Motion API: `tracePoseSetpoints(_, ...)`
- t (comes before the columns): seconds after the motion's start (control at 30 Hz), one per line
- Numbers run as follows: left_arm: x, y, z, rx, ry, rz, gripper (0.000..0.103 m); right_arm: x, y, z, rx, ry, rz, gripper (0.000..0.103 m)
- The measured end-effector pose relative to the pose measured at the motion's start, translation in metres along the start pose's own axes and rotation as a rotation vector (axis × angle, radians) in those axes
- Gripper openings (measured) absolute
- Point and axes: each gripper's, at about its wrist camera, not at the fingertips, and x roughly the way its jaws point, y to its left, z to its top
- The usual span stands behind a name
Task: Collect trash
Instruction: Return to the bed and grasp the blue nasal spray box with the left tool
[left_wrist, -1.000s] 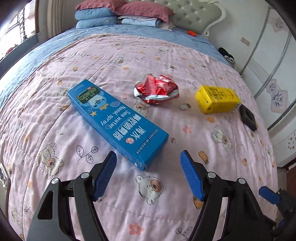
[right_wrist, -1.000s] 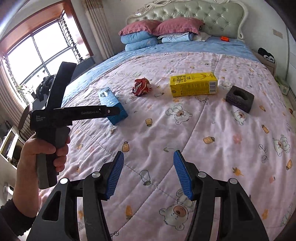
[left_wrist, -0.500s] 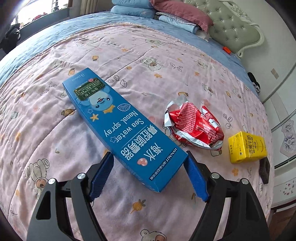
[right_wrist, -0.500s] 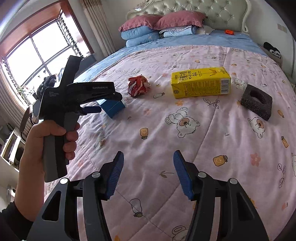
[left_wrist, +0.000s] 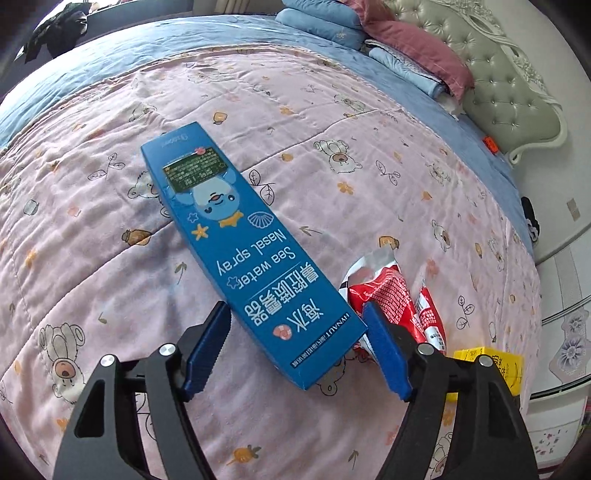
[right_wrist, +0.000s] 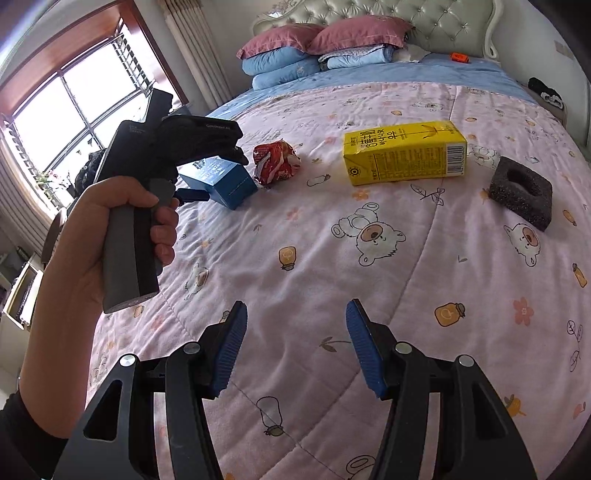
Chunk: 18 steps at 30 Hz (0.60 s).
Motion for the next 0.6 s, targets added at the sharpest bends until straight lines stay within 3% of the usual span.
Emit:
tracePoseSetpoints(0.23,-0.015,0.018,-0.010,0.000,-0.036,-0.036,0.053,0.006,0.001,-0.003,0.000,0.012,0.009,0.056)
tracePoseSetpoints(0.6,-0.048,0.061,-0.034,0.185,0.045,-0.168,0.051,0.006,0.018,0.001,-0.008,0.006,-0.009,0.056)
